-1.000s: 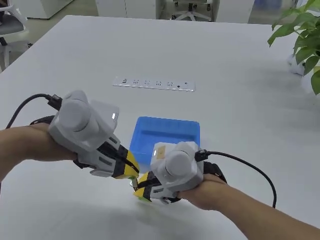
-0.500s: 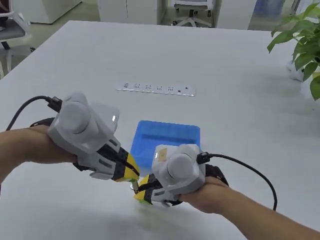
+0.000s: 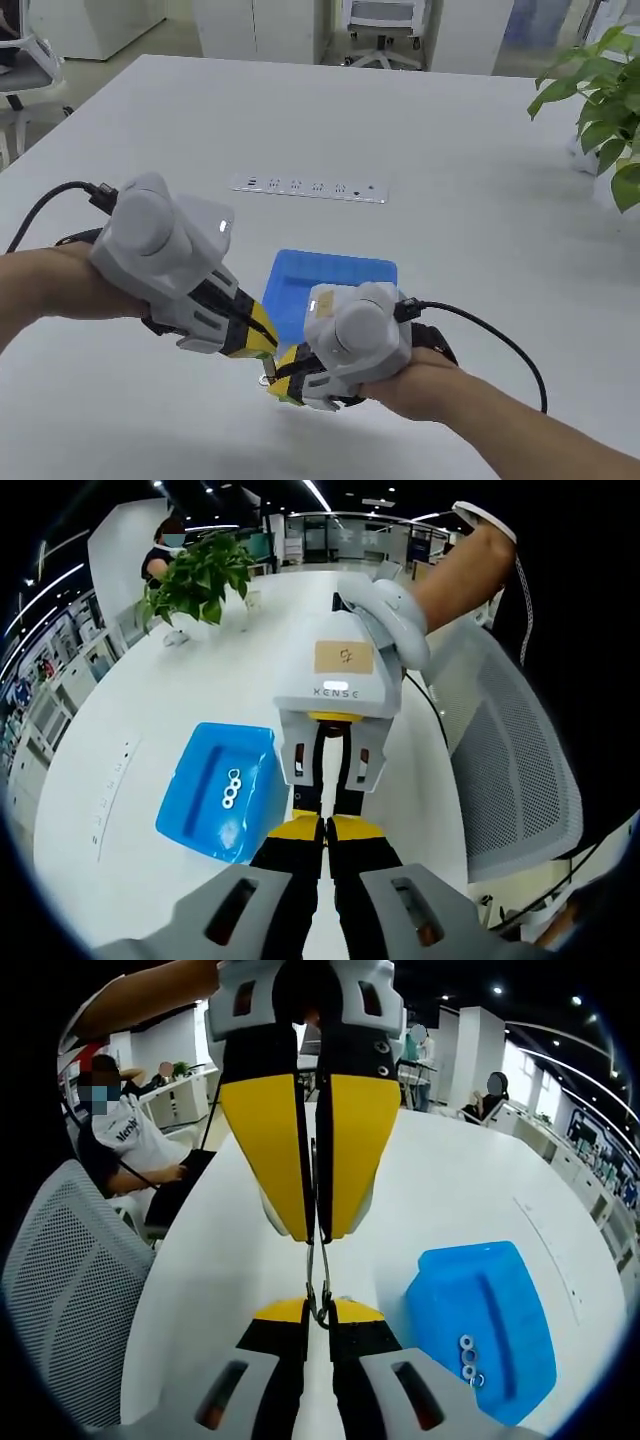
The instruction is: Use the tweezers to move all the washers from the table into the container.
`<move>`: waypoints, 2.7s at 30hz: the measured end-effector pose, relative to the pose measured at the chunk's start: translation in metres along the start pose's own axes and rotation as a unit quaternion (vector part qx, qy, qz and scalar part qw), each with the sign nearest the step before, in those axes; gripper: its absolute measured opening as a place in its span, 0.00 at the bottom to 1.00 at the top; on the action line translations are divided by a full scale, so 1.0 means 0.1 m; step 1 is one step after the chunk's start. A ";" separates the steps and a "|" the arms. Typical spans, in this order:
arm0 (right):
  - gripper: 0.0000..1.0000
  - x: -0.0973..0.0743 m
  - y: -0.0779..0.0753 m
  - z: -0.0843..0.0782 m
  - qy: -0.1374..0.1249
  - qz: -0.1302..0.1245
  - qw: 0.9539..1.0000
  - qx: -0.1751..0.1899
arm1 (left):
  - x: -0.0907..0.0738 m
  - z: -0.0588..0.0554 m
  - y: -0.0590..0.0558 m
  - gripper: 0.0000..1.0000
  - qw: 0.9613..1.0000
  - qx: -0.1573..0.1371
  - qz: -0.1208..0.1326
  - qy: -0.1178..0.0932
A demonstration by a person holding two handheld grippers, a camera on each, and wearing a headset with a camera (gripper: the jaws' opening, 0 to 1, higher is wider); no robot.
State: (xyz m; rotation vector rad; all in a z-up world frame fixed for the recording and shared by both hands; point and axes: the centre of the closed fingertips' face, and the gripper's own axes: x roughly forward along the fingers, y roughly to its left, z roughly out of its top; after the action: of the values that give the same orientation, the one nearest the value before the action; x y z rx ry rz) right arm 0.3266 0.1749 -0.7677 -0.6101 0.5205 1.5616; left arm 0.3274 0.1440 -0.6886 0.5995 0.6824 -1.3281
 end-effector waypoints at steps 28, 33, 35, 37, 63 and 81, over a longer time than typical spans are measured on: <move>0.09 -0.29 -0.34 0.27 0.000 -0.031 0.999 -0.019 | -0.23 0.34 0.26 0.06 0.999 0.034 0.018 -0.013; 0.09 -0.33 -0.45 0.27 0.000 -0.038 0.999 -0.019 | -0.23 0.39 0.36 0.06 0.999 0.039 0.023 -0.017; 0.09 -0.34 -0.49 0.27 0.001 -0.041 0.999 -0.019 | -0.22 0.40 0.39 0.06 0.999 0.039 0.023 -0.018; 0.09 -0.35 -0.54 0.26 0.000 -0.043 0.999 -0.018 | -0.22 0.41 0.42 0.06 0.999 0.041 0.025 -0.020; 0.09 -0.28 -0.99 -0.05 0.009 -0.057 0.998 0.008 | 0.07 0.33 0.88 0.06 0.999 0.042 0.021 -0.024; 0.09 -0.12 -1.14 -0.28 0.019 -0.044 0.998 0.026 | 0.31 0.19 1.07 0.06 0.999 0.034 0.013 -0.014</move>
State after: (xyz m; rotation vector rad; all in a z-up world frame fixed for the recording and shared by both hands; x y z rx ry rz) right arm 0.4432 0.1567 -0.7773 -0.6157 0.5534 1.4507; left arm 0.4386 0.1259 -0.6978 0.6411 0.6066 -1.3366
